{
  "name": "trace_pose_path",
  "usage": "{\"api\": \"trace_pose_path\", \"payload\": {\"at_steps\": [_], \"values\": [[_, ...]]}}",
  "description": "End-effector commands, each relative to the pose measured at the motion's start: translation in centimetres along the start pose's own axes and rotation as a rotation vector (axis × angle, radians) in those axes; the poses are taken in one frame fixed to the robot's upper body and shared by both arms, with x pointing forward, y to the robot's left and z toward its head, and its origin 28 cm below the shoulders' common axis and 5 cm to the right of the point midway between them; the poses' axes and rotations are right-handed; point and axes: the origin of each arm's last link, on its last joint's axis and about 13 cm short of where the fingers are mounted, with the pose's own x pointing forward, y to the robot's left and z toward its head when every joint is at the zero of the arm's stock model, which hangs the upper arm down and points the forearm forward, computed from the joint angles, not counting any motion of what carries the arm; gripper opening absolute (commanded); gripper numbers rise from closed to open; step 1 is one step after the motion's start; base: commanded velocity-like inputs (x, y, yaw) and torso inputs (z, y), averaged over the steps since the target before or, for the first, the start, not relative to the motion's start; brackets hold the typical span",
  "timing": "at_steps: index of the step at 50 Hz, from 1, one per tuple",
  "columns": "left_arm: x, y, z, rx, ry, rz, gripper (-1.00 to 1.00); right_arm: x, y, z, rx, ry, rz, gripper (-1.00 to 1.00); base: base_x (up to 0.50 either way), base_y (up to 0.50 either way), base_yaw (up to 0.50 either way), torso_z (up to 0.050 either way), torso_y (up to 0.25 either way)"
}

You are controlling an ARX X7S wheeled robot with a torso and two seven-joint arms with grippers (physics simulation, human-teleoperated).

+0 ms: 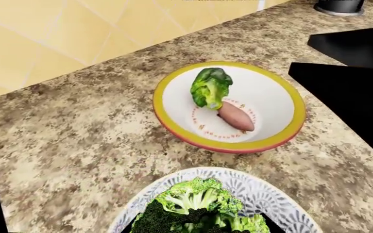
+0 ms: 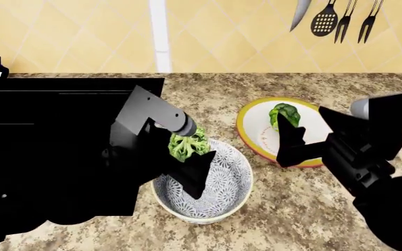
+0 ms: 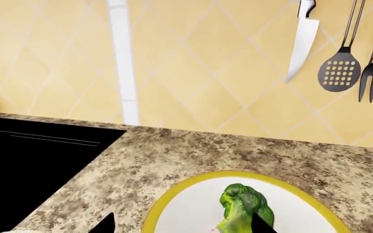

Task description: Pick the sweet potatos and broccolis from the sink and place them in one bowl. Place the broccoli in the other bowl. Then turn off the sink faucet.

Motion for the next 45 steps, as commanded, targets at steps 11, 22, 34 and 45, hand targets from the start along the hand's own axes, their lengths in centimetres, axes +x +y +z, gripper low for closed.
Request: {"api": "trace_pose_path", "payload": {"at_steps": [11, 22, 34, 45], "values": [[1.9, -0.5, 0.0, -0.013, 0.073, -0.092, -1.00, -0.1, -0.1, -0.1, 0.010, 0.007, -0.007, 1.00, 0.00, 0.00, 0.00, 0.000, 0.001], [2.6, -0.3, -0.8, -0.029, 0.106, -0.073, -1.00, -0.1, -0.1, -0.1, 0.016, 0.014, -0.015, 1.00, 0.00, 0.00, 0.00, 0.000, 0.000], [2.9, -0.5, -1.3, -0.022, 0.120, -0.096, -1.00, 0.0, -0.1, -0.1, 0.019, 0.020, -0.013, 1.00, 0.00, 0.00, 0.00, 0.000, 0.000], [3.0, -0.4, -1.3, -0.024, 0.121, -0.092, -1.00, 0.1, -0.1, -0.4, 0.021, 0.027, -0.013, 1.00, 0.00, 0.00, 0.00, 0.000, 0.000]]}}
